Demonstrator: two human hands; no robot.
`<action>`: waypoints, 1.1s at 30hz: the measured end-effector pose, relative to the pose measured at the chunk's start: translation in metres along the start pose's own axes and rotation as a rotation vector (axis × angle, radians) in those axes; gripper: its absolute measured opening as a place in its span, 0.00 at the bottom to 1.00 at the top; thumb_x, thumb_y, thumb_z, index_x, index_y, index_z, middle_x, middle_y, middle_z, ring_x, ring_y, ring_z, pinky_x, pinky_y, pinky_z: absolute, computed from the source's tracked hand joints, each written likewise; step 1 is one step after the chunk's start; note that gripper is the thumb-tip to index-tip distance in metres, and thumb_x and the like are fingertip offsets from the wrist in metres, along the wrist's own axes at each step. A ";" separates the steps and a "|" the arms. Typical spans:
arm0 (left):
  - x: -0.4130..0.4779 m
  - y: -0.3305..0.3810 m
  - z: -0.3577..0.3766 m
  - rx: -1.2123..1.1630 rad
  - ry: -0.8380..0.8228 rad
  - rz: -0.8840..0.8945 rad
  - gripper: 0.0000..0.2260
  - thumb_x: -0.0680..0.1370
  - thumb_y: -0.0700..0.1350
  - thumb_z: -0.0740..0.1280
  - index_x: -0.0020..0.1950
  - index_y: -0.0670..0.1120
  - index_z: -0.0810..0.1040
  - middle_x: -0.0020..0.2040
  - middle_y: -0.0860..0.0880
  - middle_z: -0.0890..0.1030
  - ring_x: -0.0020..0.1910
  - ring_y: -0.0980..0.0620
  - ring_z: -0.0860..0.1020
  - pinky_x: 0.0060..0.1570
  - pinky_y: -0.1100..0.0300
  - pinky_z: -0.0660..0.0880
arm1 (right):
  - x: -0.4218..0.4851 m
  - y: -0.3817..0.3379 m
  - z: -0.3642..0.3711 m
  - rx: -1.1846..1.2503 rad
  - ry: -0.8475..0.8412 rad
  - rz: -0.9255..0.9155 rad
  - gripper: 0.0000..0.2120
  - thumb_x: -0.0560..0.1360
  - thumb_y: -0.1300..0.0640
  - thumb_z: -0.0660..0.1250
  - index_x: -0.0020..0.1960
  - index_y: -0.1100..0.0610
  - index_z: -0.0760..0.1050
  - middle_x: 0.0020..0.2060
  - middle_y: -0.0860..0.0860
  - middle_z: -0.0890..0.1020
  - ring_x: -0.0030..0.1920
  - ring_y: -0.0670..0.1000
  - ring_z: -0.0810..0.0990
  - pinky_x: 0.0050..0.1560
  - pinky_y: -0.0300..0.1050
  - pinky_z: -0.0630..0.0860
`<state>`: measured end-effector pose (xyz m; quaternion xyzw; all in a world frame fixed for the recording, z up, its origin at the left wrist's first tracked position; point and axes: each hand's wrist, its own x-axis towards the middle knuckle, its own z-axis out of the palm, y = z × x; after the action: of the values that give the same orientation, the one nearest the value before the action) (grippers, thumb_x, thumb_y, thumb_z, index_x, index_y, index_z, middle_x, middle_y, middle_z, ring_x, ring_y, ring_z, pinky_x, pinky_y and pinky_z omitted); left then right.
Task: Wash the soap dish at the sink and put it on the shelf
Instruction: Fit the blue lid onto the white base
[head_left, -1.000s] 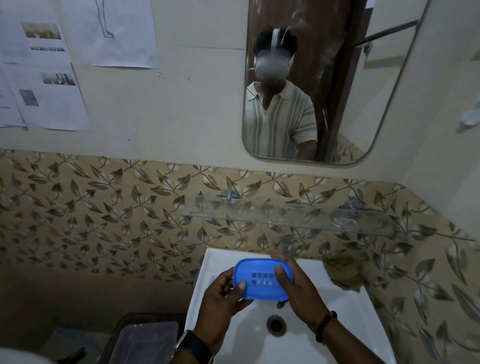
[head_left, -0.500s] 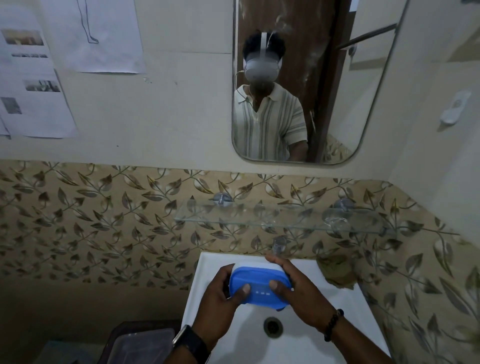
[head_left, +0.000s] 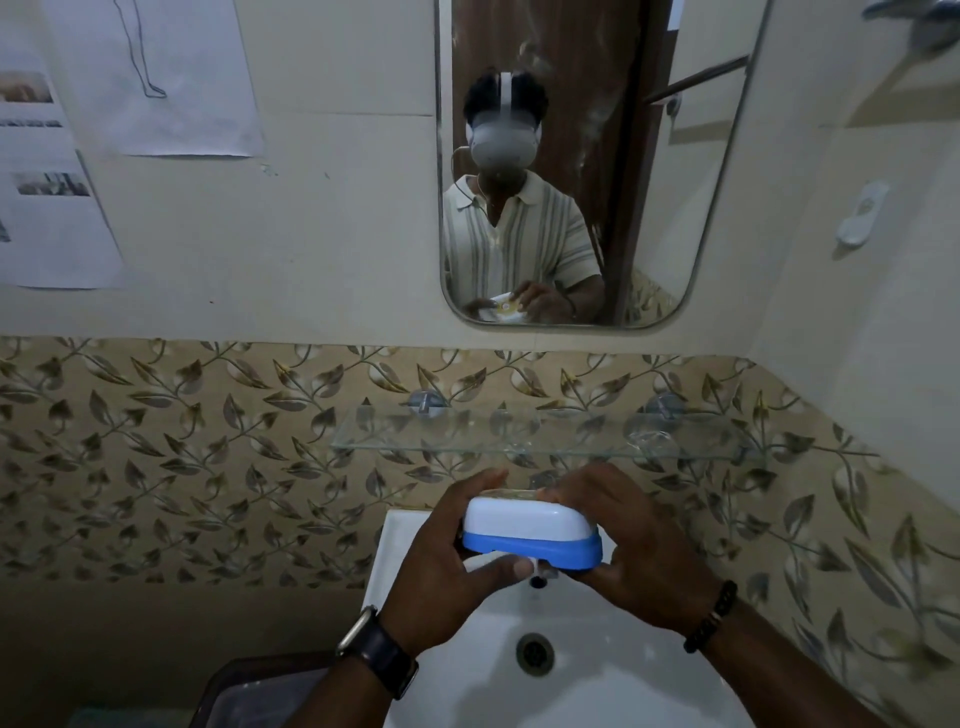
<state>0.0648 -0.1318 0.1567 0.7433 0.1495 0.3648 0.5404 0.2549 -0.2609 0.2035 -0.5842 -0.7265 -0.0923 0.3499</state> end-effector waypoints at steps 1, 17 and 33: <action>0.002 0.001 0.001 0.015 0.020 0.026 0.32 0.66 0.57 0.80 0.67 0.61 0.73 0.64 0.55 0.79 0.62 0.50 0.79 0.57 0.58 0.79 | 0.000 -0.001 -0.002 0.004 0.004 -0.009 0.20 0.73 0.49 0.75 0.62 0.50 0.74 0.54 0.46 0.76 0.54 0.48 0.76 0.48 0.48 0.77; 0.013 0.021 0.012 -0.206 0.029 0.061 0.35 0.70 0.54 0.78 0.74 0.54 0.69 0.67 0.50 0.78 0.65 0.49 0.78 0.56 0.60 0.78 | -0.001 -0.001 -0.032 0.350 0.014 0.169 0.22 0.75 0.46 0.73 0.66 0.48 0.73 0.61 0.47 0.77 0.60 0.54 0.78 0.53 0.50 0.80; 0.026 0.030 0.014 -0.428 0.235 -0.023 0.29 0.66 0.55 0.80 0.66 0.53 0.80 0.62 0.46 0.83 0.59 0.42 0.81 0.51 0.55 0.81 | 0.003 0.012 -0.032 0.334 -0.020 0.077 0.33 0.70 0.44 0.78 0.70 0.49 0.70 0.67 0.47 0.74 0.67 0.54 0.75 0.59 0.45 0.79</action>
<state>0.0873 -0.1365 0.1919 0.5626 0.1391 0.4658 0.6687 0.2783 -0.2720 0.2256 -0.5462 -0.7122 0.0490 0.4381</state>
